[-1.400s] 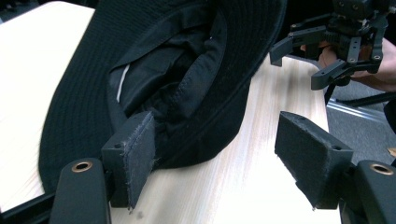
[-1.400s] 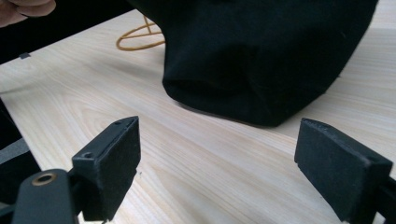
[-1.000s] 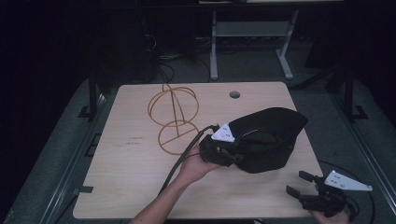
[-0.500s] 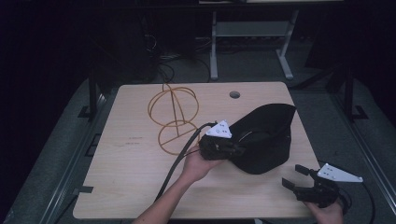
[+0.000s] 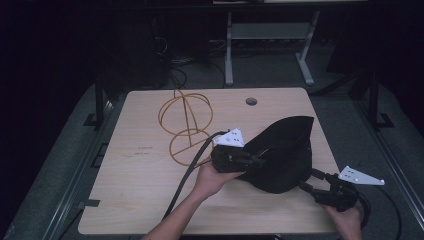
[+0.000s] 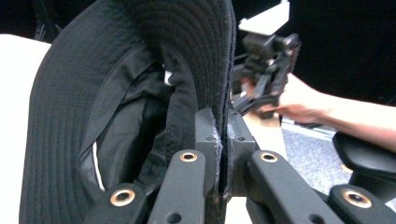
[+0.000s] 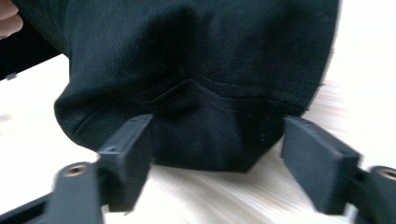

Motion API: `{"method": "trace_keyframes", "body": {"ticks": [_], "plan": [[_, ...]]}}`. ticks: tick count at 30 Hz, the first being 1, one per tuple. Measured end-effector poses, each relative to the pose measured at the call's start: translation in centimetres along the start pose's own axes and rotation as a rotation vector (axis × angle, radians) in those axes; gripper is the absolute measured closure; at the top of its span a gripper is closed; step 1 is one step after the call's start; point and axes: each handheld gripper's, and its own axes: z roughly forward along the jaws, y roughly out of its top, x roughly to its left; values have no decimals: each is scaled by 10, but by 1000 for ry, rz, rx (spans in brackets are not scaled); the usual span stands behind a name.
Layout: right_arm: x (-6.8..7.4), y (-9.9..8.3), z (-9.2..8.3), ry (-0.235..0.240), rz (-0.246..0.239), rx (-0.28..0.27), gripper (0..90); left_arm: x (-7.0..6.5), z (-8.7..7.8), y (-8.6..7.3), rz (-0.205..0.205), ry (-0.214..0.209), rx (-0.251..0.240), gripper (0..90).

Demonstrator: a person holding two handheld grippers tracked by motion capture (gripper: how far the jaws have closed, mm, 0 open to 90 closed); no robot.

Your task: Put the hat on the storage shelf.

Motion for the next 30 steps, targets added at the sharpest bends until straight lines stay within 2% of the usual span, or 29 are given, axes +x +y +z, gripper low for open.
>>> {"method": "trace_keyframes", "body": {"ticks": [1, 2, 4, 5, 6, 7, 10, 11, 19, 20, 22, 27, 28, 30], "plan": [[-1, 0, 2, 4, -9, 2, 310, -2, 1, 0, 6, -3, -2, 861], [-4, -1, 4, 13, -1, -10, 424, -4, 2, 1, 11, -11, -4, 861], [-8, -1, 5, 28, -2, -22, 590, -6, 1, 3, 17, -15, -4, 861], [-8, -1, 5, 28, -2, -22, 590, -6, 1, 3, 17, -15, -4, 861], [-9, -1, 4, 48, -4, -38, 790, -6, 0, 5, 17, -16, -13, 861], [-10, -1, 3, 57, -7, -45, 835, -6, -1, 6, 22, -13, -13, 861], [-7, 1, 1, 62, -27, -44, 882, -7, -3, 5, 25, -12, -10, 860], [-2, 4, -2, 52, -63, -33, 888, -8, -4, 5, 26, -11, -8, 860], [4, 10, -10, 50, -111, -55, 897, -8, -13, 0, 30, 20, 5, 845], [5, 13, -12, 43, -123, -57, 897, -9, -13, -1, 31, 29, 12, 781], [7, 14, -13, 41, -126, -55, 897, -9, -16, -1, 38, 46, 21, 774], [13, 21, -18, 58, -151, -82, 899, -12, -23, -1, 50, 67, 33, 676], [13, 22, -18, 64, -153, -85, 899, -15, -25, -2, 65, 88, 54, 665], [14, 23, -19, 65, -152, -88, 899, -16, -27, -2, 68, 94, 60, 647]]}}
